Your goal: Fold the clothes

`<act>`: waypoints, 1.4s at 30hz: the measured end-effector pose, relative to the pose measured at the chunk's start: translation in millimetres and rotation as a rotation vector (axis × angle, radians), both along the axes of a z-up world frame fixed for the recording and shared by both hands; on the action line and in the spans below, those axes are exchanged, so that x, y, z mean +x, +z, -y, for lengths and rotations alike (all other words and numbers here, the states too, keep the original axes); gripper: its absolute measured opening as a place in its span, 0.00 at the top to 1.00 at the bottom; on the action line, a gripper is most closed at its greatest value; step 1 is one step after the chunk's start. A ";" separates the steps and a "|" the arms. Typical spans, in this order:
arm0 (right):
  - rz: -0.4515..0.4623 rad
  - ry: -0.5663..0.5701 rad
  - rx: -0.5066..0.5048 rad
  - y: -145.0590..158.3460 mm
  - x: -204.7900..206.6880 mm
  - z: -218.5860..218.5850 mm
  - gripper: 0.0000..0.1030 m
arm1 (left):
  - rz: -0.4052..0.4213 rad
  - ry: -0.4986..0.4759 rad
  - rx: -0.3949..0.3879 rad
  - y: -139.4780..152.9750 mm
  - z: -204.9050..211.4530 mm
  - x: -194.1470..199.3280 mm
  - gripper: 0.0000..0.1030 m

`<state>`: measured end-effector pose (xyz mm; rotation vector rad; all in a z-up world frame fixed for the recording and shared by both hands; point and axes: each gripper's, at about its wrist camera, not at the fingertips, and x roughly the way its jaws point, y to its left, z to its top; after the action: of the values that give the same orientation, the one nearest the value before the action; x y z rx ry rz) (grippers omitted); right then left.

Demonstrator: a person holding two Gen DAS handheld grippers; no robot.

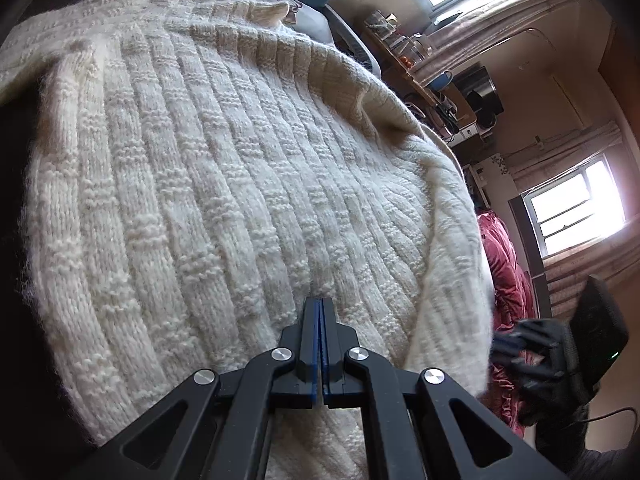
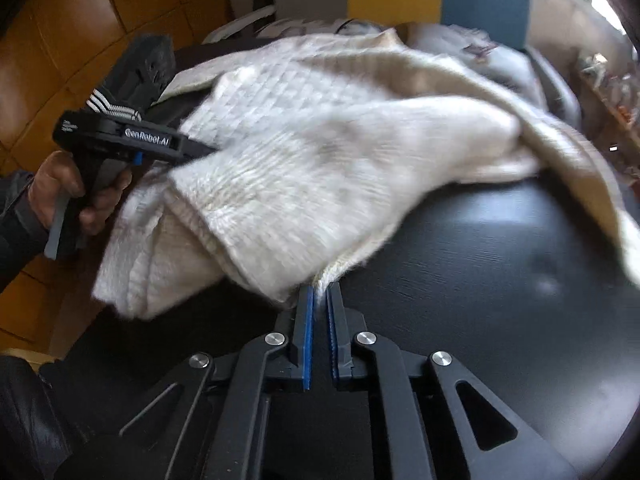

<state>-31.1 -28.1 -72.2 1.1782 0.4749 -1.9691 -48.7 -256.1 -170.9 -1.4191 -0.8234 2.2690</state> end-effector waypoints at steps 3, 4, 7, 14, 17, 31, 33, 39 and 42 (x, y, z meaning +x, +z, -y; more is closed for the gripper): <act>-0.055 -0.039 0.021 25.6 4.6 -30.3 0.94 | -0.004 -0.002 -0.009 0.6 -1.3 0.3 0.98; -0.062 -0.051 0.036 28.8 5.3 -37.2 0.94 | -0.006 -0.003 -0.013 0.9 -1.9 0.5 0.98; -0.030 -0.101 0.034 23.0 3.6 -56.5 0.91 | -0.010 -0.007 -0.062 5.4 -7.8 0.4 0.98; 0.098 -0.233 -0.133 8.9 -2.9 -83.6 0.67 | -0.072 0.045 -0.197 45.1 -2.5 14.7 0.90; 0.073 -0.276 -0.181 15.6 -4.1 -89.9 0.50 | -0.144 0.063 -0.241 64.7 6.7 30.6 0.90; 0.089 -0.192 0.079 -41.1 -27.9 -16.6 0.49 | -0.058 -0.144 -0.484 26.9 -23.6 23.4 0.90; 0.109 -0.201 0.077 -42.0 -30.6 -20.7 0.49 | -0.060 -0.175 -0.515 27.6 -24.8 22.9 0.90; 0.127 -0.208 0.099 -41.8 -31.7 -32.9 0.49 | -0.073 -0.177 -0.546 36.0 -17.5 24.4 0.90; 0.149 -0.213 0.096 -38.9 -26.2 -40.4 0.49 | -0.102 -0.136 -0.452 50.2 -9.7 26.7 0.89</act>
<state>-57.3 12.3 -111.1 1.4761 0.3833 -2.0360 -22.0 -246.5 -120.7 -1.4660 -0.1767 2.4926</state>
